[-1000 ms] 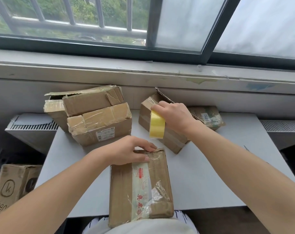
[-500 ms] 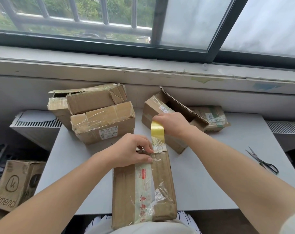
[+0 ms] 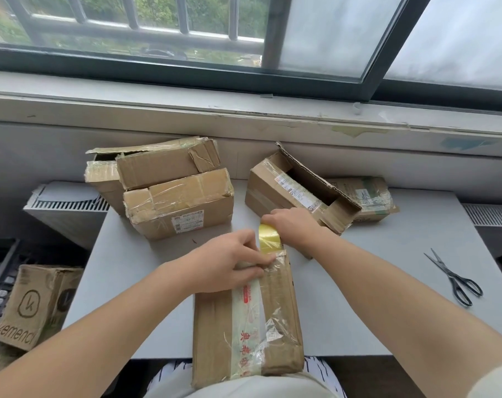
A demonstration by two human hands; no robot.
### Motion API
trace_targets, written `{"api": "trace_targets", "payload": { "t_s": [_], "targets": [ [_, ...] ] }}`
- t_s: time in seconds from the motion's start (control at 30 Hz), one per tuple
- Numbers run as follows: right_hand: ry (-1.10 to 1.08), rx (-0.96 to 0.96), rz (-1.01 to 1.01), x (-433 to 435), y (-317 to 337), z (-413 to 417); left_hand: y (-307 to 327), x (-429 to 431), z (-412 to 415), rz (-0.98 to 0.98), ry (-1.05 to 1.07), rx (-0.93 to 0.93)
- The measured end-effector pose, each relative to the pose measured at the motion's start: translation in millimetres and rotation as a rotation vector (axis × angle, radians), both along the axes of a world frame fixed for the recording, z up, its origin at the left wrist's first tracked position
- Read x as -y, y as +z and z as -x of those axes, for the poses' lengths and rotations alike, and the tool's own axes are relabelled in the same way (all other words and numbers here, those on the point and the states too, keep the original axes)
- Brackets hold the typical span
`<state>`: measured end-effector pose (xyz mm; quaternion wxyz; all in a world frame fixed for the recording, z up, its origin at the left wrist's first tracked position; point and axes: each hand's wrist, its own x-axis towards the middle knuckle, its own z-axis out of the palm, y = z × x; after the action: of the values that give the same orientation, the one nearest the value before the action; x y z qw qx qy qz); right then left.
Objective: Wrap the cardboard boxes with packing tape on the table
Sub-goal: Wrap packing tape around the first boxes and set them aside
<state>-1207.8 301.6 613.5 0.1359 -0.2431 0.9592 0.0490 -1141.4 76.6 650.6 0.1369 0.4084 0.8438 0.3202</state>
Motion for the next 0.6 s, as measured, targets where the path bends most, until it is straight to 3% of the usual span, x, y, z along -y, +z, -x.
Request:
{"api": "trace_targets", "payload": {
  "t_s": [0.1, 0.17, 0.37, 0.6],
  "targets": [
    [0.008, 0.002, -0.006, 1.3, 0.0, -0.4, -4.2, 0.4, -14.0, 0.136, -0.022, -0.33],
    [0.017, 0.005, -0.006, 2.5, 0.5, 0.2, -7.1, 0.3, -21.8, 0.204, -0.016, -0.448],
    [0.046, 0.017, -0.007, 8.3, -0.7, 1.8, -8.8, 1.0, -44.1, 0.297, -0.195, -0.49],
    [0.018, 0.029, -0.038, 2.5, 0.7, 0.4, -3.6, 1.5, -64.5, 0.162, -0.356, -0.469]
  ]
}}
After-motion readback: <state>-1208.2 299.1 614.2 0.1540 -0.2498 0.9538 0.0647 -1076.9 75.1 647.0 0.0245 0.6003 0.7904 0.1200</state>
